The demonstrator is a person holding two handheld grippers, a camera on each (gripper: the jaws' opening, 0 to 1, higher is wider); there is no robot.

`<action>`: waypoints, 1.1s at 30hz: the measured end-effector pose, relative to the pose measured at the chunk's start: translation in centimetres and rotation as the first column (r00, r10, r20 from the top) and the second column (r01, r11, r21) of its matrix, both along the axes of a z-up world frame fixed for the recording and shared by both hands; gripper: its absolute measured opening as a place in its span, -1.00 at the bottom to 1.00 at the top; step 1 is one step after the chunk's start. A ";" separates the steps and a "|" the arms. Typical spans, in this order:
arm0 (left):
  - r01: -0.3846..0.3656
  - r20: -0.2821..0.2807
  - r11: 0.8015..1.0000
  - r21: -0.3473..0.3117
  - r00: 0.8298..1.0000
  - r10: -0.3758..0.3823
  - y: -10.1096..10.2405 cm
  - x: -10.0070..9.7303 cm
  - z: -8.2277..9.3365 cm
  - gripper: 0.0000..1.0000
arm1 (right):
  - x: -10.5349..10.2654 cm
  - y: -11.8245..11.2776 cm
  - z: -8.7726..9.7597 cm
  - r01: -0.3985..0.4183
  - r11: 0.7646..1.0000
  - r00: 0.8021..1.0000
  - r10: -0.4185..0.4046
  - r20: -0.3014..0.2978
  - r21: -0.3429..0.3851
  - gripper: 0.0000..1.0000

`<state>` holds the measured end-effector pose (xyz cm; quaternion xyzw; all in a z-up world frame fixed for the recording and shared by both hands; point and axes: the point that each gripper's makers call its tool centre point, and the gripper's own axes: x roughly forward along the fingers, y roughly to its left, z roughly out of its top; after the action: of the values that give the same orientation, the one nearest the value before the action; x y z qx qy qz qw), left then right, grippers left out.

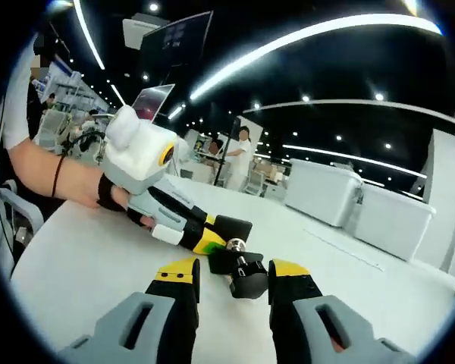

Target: Clamp the fixed fixture on the desktop, loosen the retaining clip, secure it to the edge of the desk, and tighten the retaining clip.

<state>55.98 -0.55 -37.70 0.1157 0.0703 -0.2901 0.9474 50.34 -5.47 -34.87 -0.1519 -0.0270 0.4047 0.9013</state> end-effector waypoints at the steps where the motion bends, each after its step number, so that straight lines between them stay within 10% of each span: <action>1: 0.000 -0.001 1.000 -0.001 1.000 0.000 0.0 0.0 0.0 -0.83 | 0.1 -0.2 0.1 0.002 0.999 0.999 -0.001 -0.034 0.032 -0.30; 6: -0.001 0.002 1.000 0.001 1.000 0.001 0.0 0.0 0.0 -0.83 | 1.0 -1.4 1.0 0.016 0.962 0.965 0.057 -0.257 0.272 -0.44; 10: 0.000 0.004 1.000 0.002 1.000 0.000 0.0 0.0 0.0 -0.83 | 1.7 -2.0 0.2 0.036 0.945 0.919 0.096 -0.384 0.324 -0.48; 21: 0.000 0.006 1.000 0.004 1.000 0.000 0.0 0.0 0.0 -0.83 | 1.8 -1.3 -1.0 0.010 0.967 0.915 0.094 -0.393 0.255 -0.53; 28: 0.001 0.010 1.000 0.005 1.000 -0.001 0.0 0.0 0.0 -0.83 | 1.5 -1.2 -0.9 -0.014 0.978 0.948 0.079 -0.308 0.206 -0.54; 33: -0.001 0.009 1.000 0.006 1.000 0.001 0.0 0.0 0.0 -0.83 | 1.3 -0.9 -0.6 -0.032 0.997 0.991 0.041 -0.131 0.073 -0.54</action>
<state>56.02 -0.58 -37.68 0.1197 0.0667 -0.2891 0.9474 51.59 -6.37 -35.45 -0.0922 0.0156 0.4290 0.8984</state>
